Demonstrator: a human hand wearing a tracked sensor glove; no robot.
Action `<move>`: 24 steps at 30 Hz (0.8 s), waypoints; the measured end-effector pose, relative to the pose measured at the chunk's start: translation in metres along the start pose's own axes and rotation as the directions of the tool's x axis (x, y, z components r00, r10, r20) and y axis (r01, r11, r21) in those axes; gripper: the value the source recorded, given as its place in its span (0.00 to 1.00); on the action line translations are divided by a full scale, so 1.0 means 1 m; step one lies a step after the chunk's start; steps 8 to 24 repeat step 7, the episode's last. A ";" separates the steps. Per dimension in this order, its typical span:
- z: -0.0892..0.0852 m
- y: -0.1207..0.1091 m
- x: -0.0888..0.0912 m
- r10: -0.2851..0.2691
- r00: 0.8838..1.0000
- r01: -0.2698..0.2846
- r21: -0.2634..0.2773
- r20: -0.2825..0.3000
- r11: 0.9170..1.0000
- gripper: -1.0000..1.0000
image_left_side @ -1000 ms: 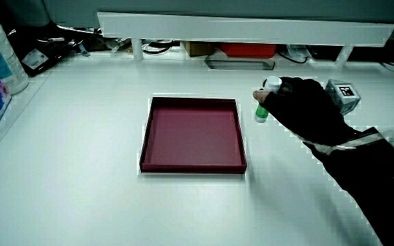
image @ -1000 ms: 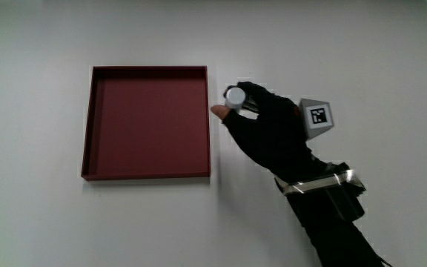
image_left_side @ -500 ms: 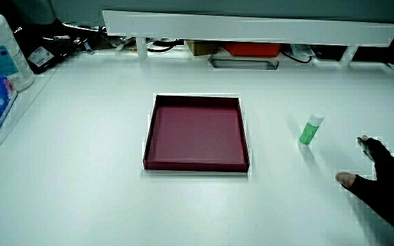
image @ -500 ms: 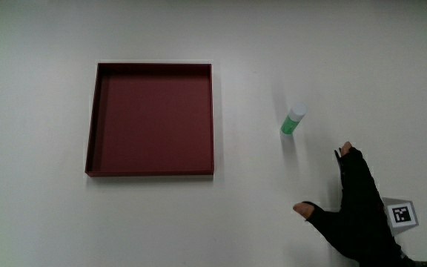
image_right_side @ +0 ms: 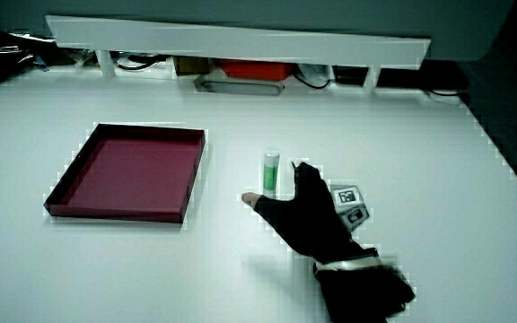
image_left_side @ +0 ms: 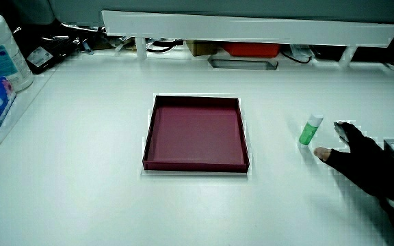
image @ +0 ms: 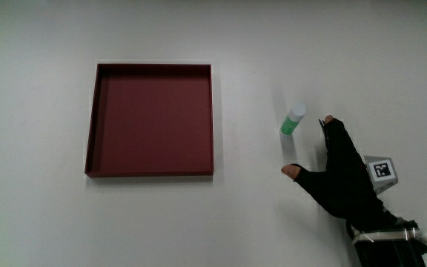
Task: Pick glue stick
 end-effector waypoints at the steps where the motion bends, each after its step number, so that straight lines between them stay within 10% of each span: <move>1: -0.006 0.003 -0.006 0.017 1.000 -0.018 -0.016 -0.018 1.000 1.00; 7: -0.037 0.017 -0.020 0.085 0.993 -0.091 -0.072 -0.081 0.993 1.00; 24: -0.037 0.017 -0.020 0.085 0.993 -0.091 -0.072 -0.081 0.993 1.00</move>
